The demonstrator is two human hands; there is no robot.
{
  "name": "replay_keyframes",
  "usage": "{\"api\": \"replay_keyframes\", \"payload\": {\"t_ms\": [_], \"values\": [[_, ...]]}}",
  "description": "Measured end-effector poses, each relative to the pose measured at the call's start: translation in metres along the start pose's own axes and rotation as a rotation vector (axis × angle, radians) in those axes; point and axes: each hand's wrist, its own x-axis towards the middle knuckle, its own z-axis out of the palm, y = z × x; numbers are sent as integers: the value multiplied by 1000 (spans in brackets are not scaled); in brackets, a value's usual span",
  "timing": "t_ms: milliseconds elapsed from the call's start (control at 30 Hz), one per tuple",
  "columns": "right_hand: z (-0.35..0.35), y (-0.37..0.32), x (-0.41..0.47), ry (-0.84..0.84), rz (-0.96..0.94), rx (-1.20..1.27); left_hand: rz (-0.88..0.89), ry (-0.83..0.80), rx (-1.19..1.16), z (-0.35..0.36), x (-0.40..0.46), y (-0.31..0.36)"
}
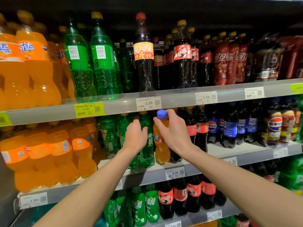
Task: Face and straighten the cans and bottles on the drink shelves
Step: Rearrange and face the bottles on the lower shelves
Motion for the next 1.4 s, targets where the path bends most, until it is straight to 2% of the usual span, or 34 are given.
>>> {"api": "replay_keyframes", "payload": {"t_ms": [100, 200, 300, 367, 500, 600, 700, 800, 933, 1133, 1267, 1400], "values": [[-8, -12, -10, 23, -41, 25, -2, -11, 28, -9, -10, 3], [-14, -26, -18, 54, -93, 27, 114, 0, -51, -22, -28, 3], [-9, -44, -20, 60, -121, 10, 167, -128, -114, -38, -47, 3], [-3, -55, -23, 42, -110, 28, 158, -112, -108, -50, -53, -2], [18, -74, -31, -14, -88, 91, -56, 102, -60, -76, -56, -38], [41, -86, -36, -30, -88, 144, -246, 177, -10, -90, -60, -77], [66, -93, -35, -53, -101, 175, -416, 129, 85, -96, -61, -108], [87, -96, -33, -81, -130, 202, -477, 54, 167, -91, -63, -124], [112, -96, -31, -111, -171, 177, -486, 35, 240, -83, -56, -151], [147, -96, -22, -143, -136, 112, -349, 103, 463, -74, -59, -166], [165, -103, -12, -149, -117, -8, -334, 107, 446, -70, -59, -172], [177, -104, -2, -244, 48, -124, -304, 141, 378, -68, -60, -176]]}}
